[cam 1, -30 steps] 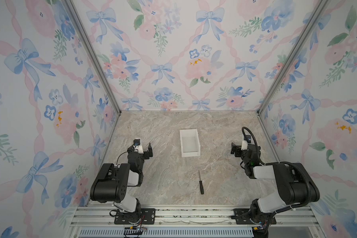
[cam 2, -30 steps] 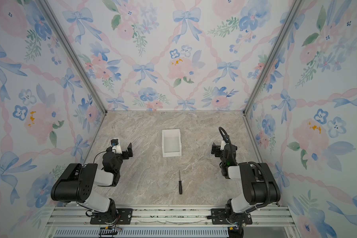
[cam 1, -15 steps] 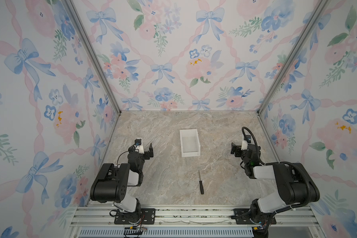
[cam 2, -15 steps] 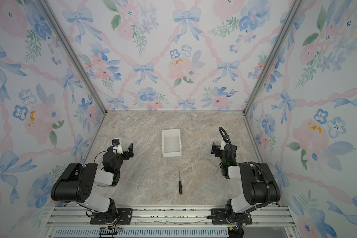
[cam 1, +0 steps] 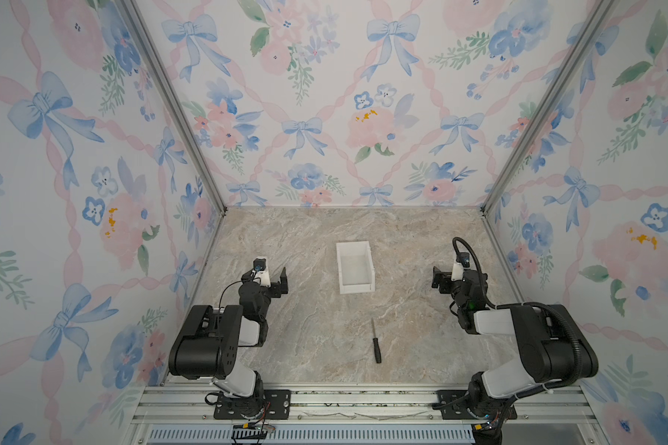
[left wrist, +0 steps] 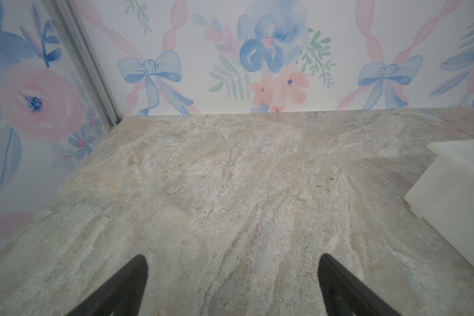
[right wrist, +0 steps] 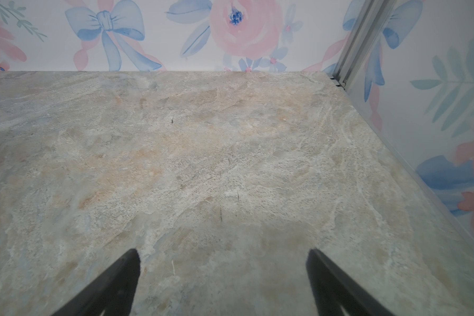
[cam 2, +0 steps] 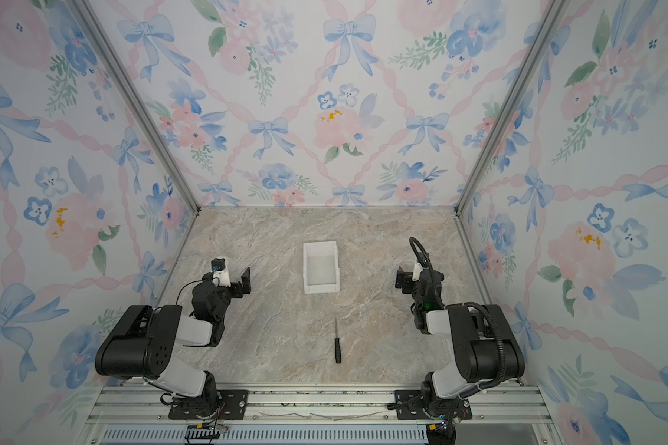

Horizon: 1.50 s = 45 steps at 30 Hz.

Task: Put the screwdriver in the bin
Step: Pick up the screwdriver from the bottom-center of the table.

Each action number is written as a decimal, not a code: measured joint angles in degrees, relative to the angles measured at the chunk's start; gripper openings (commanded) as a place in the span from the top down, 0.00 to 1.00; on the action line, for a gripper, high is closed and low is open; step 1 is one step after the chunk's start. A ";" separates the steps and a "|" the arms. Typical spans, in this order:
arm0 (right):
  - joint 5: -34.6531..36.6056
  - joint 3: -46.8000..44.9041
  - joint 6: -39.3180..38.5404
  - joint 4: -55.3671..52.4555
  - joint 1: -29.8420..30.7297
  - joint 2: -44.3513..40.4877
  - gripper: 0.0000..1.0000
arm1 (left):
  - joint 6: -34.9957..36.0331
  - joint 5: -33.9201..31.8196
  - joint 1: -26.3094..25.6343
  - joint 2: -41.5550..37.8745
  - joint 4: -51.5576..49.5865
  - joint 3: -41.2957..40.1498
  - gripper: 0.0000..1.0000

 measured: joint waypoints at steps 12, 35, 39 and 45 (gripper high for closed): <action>4.57 14.64 0.37 -25.73 2.80 -10.23 0.03 | 2.47 3.37 -0.07 -12.39 -27.52 14.38 0.02; 12.59 25.75 44.81 -87.91 65.81 -21.33 0.43 | 10.12 10.23 -6.80 -20.41 -96.50 50.42 0.02; 12.39 25.64 47.91 -87.01 66.64 -14.78 0.44 | 10.32 9.97 -6.80 -20.92 -98.18 50.36 0.02; 11.08 26.03 49.55 -85.09 66.62 -5.62 0.48 | 10.25 9.79 -6.82 -21.86 -99.73 50.25 0.02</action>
